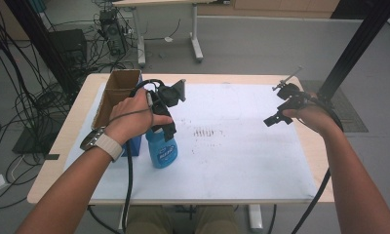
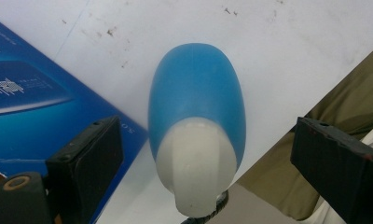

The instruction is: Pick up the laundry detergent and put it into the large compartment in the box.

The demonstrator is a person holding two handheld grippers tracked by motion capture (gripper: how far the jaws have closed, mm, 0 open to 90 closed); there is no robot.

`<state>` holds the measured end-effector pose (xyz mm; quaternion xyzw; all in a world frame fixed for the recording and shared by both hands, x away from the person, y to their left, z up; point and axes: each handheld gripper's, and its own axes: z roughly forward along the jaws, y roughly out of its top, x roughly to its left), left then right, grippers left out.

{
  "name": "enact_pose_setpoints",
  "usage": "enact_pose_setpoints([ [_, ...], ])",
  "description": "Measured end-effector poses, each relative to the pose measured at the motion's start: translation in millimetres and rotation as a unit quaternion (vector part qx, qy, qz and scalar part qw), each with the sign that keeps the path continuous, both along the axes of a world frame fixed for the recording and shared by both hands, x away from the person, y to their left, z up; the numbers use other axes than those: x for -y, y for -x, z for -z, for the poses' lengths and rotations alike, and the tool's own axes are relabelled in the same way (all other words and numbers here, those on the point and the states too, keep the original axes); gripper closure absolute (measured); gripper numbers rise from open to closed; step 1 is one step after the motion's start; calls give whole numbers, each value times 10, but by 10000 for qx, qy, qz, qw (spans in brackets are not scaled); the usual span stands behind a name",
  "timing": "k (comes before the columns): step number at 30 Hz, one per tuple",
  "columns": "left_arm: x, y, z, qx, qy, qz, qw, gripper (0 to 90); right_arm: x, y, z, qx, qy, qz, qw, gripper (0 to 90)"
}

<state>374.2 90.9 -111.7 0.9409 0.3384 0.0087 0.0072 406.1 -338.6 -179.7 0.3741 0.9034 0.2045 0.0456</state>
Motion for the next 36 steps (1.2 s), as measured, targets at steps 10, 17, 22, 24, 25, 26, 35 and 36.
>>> enact_pose_setpoints([
  [10,-10,-2,-1,7,13,-8,10000,99,24,5,10,-20,-12,31,10000,101],
  [17,-4,1,2,5,21,-10,10000,99,28,8,5,-16,-10,35,10000,101],
  [22,-5,1,1,14,18,-21,10000,99,32,10,8,-19,-14,40,10000,101],
  [24,-6,0,1,4,14,-14,10000,99,33,10,9,-19,-13,37,10000,101],
  [25,-9,2,-1,12,16,-13,10000,99,36,10,11,-20,-15,41,10000,101],
  [26,-11,2,-3,14,20,-17,10000,99,36,10,11,-20,-15,41,10000,101],
  [35,-12,19,-6,31,33,-16,10000,99,30,12,16,-17,-13,44,10000,101],
  [36,-11,17,-6,27,33,-12,10000,99,29,10,16,-20,-4,44,10000,101],
])
